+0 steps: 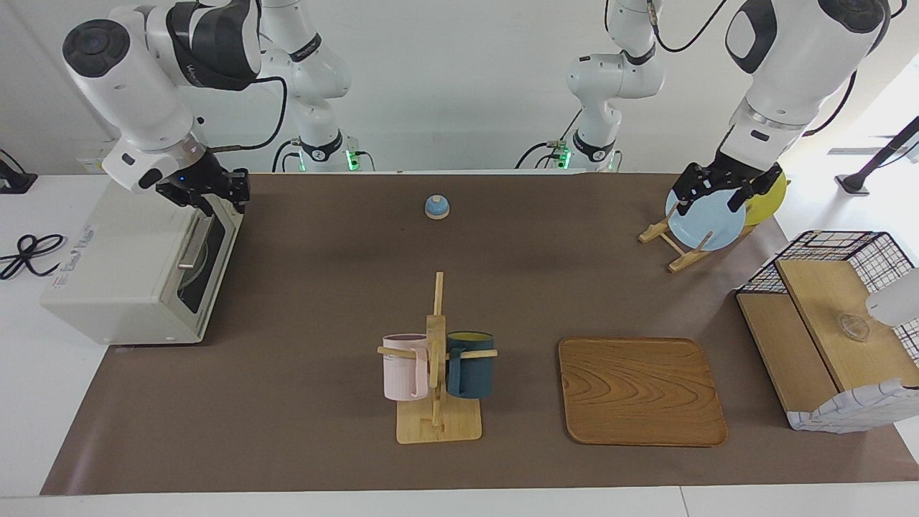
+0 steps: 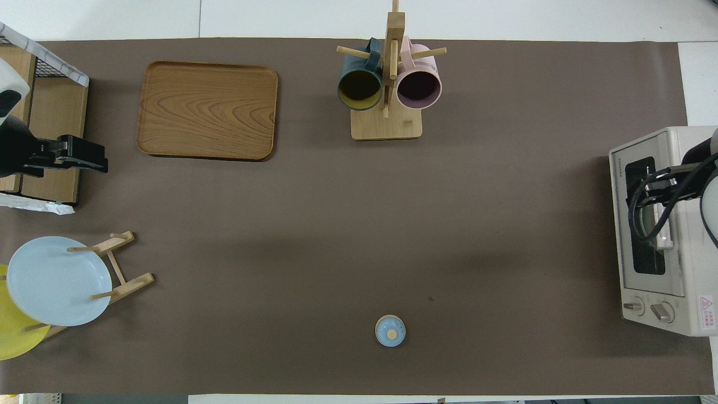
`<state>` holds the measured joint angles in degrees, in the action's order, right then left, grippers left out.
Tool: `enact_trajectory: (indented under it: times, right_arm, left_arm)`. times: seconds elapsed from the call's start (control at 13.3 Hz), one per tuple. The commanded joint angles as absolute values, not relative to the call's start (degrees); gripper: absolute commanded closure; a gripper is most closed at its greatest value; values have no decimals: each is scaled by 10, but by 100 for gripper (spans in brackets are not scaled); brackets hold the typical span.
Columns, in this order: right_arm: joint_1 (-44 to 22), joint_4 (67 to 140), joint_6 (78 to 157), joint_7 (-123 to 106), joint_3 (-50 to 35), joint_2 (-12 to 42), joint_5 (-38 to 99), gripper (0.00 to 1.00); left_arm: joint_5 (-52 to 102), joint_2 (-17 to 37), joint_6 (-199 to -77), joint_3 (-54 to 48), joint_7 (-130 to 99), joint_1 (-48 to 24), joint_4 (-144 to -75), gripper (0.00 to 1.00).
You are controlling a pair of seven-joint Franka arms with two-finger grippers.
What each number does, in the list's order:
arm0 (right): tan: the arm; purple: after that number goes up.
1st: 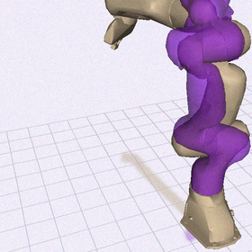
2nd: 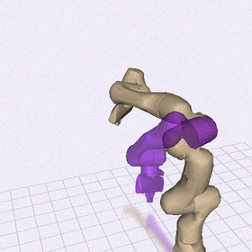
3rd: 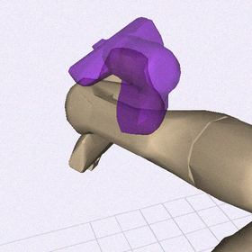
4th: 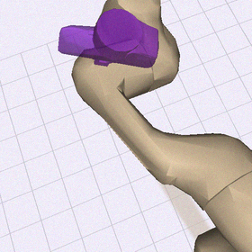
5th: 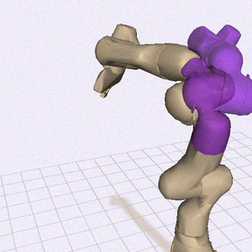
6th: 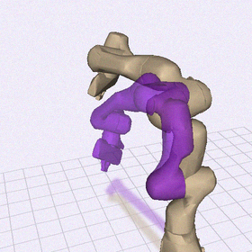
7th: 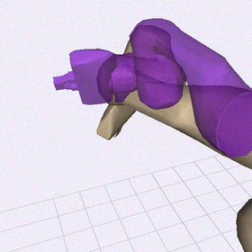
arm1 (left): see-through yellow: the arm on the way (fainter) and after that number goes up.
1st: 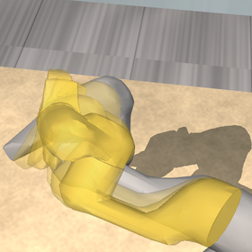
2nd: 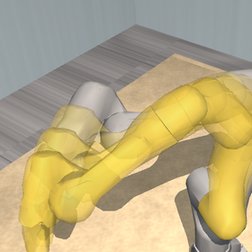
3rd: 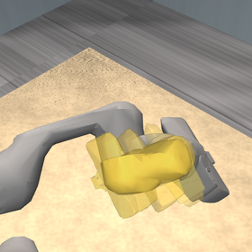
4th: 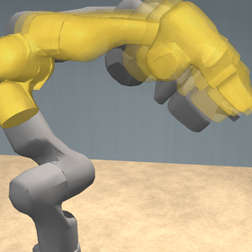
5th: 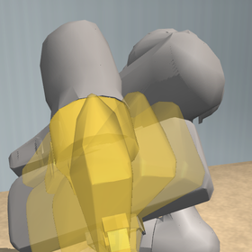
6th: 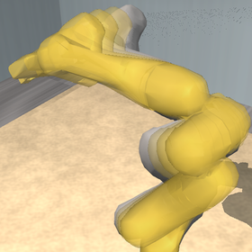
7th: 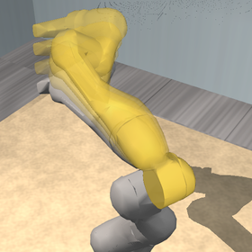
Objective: Put corn in oven
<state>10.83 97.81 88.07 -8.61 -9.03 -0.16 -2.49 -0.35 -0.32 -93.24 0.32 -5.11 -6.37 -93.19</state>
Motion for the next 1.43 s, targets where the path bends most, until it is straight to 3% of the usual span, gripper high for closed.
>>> enact_trajectory:
  times: [0.0,0.53,0.9,1.35]
  right_arm:
    - [113,967,882,-79,-94,5,-10,0]
    - [110,941,879,-40,-94,6,-11,0]
    - [30,940,886,-17,-36,8,-9,0]
    - [0,940,883,-16,-8,9,-8,0]
  left_arm:
    - [-11,-8,-933,2,-47,-61,-937,0]
    - [-11,-8,-933,2,-47,-61,-937,0]
    - [-11,-8,-933,2,-47,-61,-937,0]
    - [-11,-8,-933,2,-47,-61,-937,0]
